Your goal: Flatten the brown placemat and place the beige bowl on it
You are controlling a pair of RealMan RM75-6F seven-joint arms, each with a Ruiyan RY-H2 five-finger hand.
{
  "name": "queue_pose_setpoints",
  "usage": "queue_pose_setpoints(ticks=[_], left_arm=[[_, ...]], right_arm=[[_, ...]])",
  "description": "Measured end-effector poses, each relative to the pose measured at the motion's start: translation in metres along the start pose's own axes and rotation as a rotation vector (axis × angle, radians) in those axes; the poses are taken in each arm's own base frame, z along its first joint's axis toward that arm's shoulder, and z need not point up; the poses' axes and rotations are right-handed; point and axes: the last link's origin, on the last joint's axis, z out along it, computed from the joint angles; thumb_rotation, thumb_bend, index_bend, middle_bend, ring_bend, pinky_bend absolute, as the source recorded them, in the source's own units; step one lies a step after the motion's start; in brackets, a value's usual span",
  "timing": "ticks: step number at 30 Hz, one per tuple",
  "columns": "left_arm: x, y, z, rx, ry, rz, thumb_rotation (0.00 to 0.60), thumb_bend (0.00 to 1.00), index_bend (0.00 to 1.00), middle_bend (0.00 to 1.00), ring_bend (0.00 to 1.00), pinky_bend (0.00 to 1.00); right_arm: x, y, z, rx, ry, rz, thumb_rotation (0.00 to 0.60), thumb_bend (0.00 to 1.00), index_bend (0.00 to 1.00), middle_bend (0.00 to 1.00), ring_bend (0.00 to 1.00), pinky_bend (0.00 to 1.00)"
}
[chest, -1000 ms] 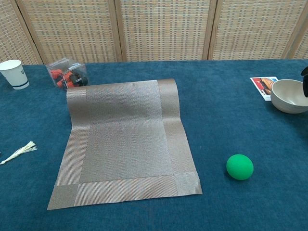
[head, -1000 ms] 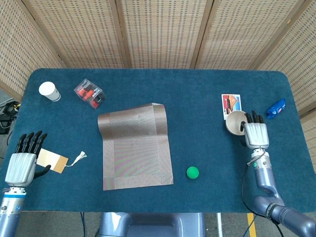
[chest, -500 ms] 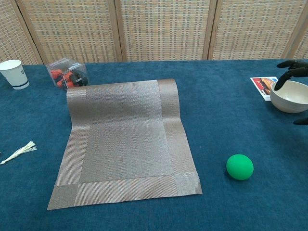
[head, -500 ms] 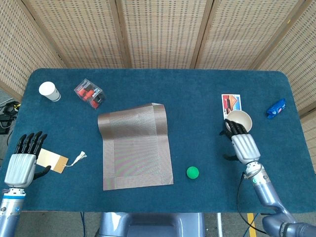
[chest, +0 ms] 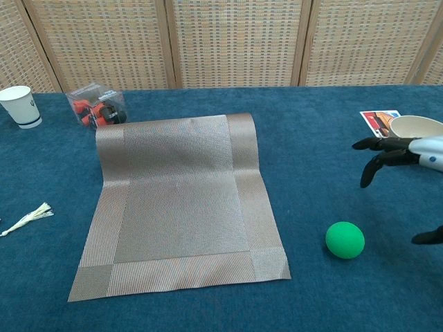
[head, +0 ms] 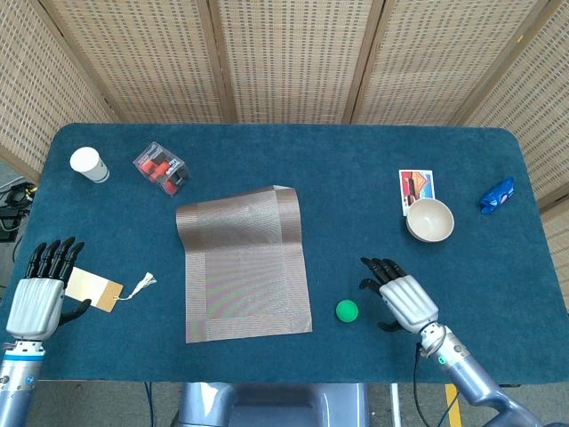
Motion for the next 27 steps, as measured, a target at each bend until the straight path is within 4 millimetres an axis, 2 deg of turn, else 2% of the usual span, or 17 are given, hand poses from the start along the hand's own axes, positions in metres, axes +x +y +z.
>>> queue_pose_setpoints(ticks=[3,11,15,23,27], left_arm=[[0.000,0.000,0.001,0.000,-0.001,0.001,0.600,0.17,0.06,0.00,0.00,0.00],[0.001,-0.002,0.002,0.005,0.001,-0.009,0.600,0.17,0.06,0.00,0.00,0.00],[0.001,-0.003,0.002,0.006,0.000,-0.010,0.600,0.17,0.06,0.00,0.00,0.00],[0.000,-0.004,0.006,0.013,-0.002,-0.014,0.600,0.17,0.06,0.00,0.00,0.00],[0.001,-0.004,0.005,0.012,0.002,-0.014,0.600,0.17,0.06,0.00,0.00,0.00]], right_arm=[[-0.009,-0.011,0.006,0.018,-0.025,0.016,0.600,0.23,0.32,0.09,0.00,0.12],[-0.021,-0.024,0.023,0.031,-0.045,0.026,0.600,0.23,0.29,0.09,0.00,0.12],[-0.023,-0.023,0.029,0.017,-0.048,0.014,0.600,0.23,0.29,0.09,0.00,0.12],[-0.032,-0.008,0.037,-0.037,-0.055,0.025,0.600,0.23,0.36,0.12,0.00,0.13],[-0.036,-0.008,0.037,-0.040,-0.055,0.040,0.600,0.23,0.39,0.13,0.00,0.14]])
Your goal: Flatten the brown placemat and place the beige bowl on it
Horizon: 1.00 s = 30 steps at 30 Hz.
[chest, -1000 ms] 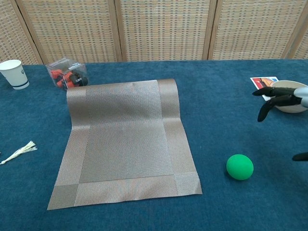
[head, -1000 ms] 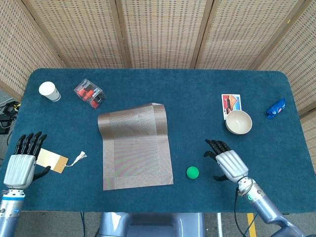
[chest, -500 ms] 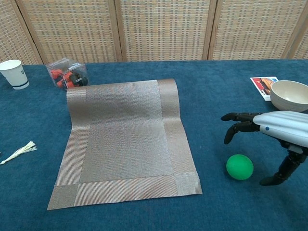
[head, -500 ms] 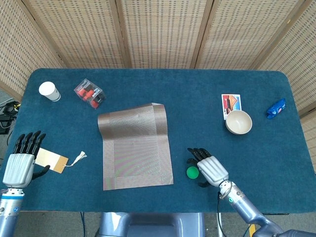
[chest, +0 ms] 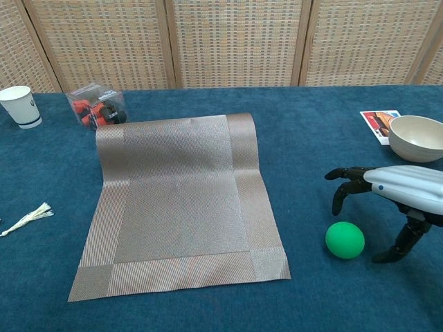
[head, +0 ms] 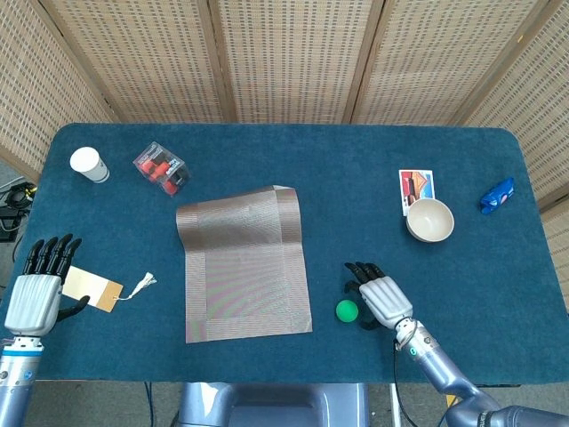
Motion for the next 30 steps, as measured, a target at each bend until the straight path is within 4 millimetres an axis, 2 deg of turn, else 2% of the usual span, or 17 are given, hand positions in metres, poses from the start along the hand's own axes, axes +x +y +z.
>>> queue_pose_setpoints(ticks=[12,20,25,30], left_arm=[[0.000,0.000,0.000,0.002,-0.001,-0.001,0.600,0.17,0.07,0.00,0.00,0.00],[-0.001,-0.002,0.001,0.006,-0.003,-0.004,0.600,0.17,0.07,0.00,0.00,0.00],[0.000,-0.002,0.001,0.006,0.000,-0.006,0.600,0.17,0.07,0.00,0.00,0.00],[-0.001,-0.002,0.001,0.006,-0.002,-0.004,0.600,0.17,0.07,0.00,0.00,0.00]], right_arm=[[-0.008,-0.014,0.000,0.034,0.011,0.023,0.600,0.26,0.44,0.17,0.00,0.16],[-0.012,-0.015,0.004,0.033,0.016,0.022,0.600,0.30,0.46,0.19,0.00,0.17],[-0.012,-0.016,0.004,0.031,0.020,0.023,0.600,0.37,0.52,0.22,0.01,0.18],[-0.009,-0.014,0.004,0.022,0.048,0.014,0.600,0.38,0.54,0.22,0.01,0.19]])
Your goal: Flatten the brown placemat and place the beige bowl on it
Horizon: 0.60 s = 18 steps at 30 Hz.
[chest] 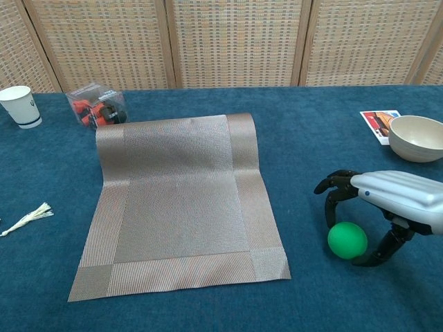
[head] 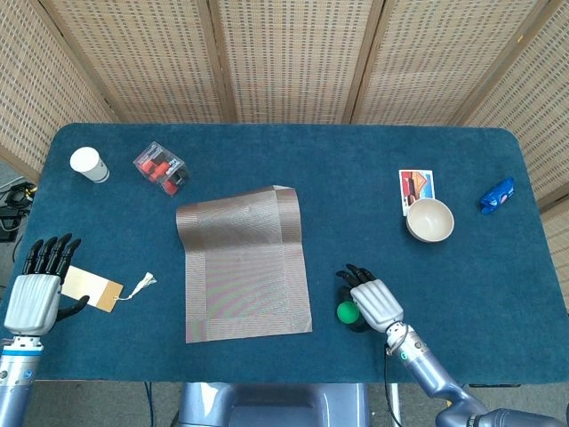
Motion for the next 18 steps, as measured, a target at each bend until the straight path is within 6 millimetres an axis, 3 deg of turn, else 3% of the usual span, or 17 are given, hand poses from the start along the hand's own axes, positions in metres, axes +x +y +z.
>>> queue_pose_setpoints(ticks=[8,18], left_arm=[[0.000,0.000,0.000,-0.002,0.000,0.001,0.600,0.17,0.07,0.00,0.00,0.00],[-0.002,0.001,0.000,-0.002,-0.005,0.006,0.600,0.17,0.07,0.00,0.00,0.00]], right_arm=[[0.018,0.013,0.000,-0.037,0.049,-0.038,0.600,0.38,0.55,0.23,0.01,0.19],[0.066,0.060,0.003,-0.186,0.213,-0.068,0.600,0.38,0.56,0.23,0.01,0.19]])
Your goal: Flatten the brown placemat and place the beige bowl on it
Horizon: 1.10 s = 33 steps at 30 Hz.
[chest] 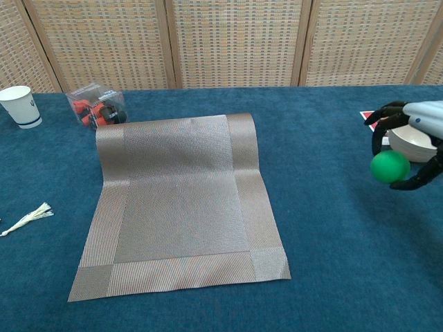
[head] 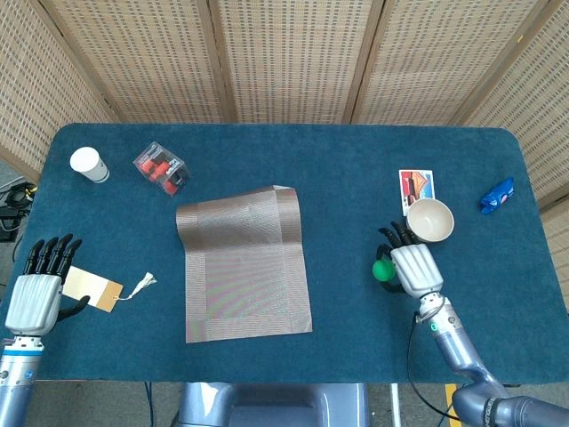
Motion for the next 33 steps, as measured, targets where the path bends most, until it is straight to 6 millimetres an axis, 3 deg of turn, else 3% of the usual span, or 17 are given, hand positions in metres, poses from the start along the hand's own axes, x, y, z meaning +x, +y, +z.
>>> queue_pose_setpoints(ticks=[13,21,33], left_arm=[[-0.002,0.001,0.001,0.003,-0.008,0.006,0.600,0.17,0.07,0.00,0.00,0.00],[-0.004,0.002,0.000,-0.004,-0.013,0.010,0.600,0.17,0.07,0.00,0.00,0.00],[0.000,0.003,-0.003,-0.011,0.001,0.000,0.600,0.17,0.07,0.00,0.00,0.00]], right_arm=[[0.028,0.077,0.017,-0.235,0.055,-0.044,0.600,0.38,0.56,0.23,0.02,0.19],[0.022,0.093,0.010,-0.271,0.031,-0.026,0.600,0.38,0.56,0.23,0.02,0.19],[-0.006,0.100,-0.004,-0.292,-0.044,-0.022,0.600,0.35,0.50,0.19,0.02,0.18]])
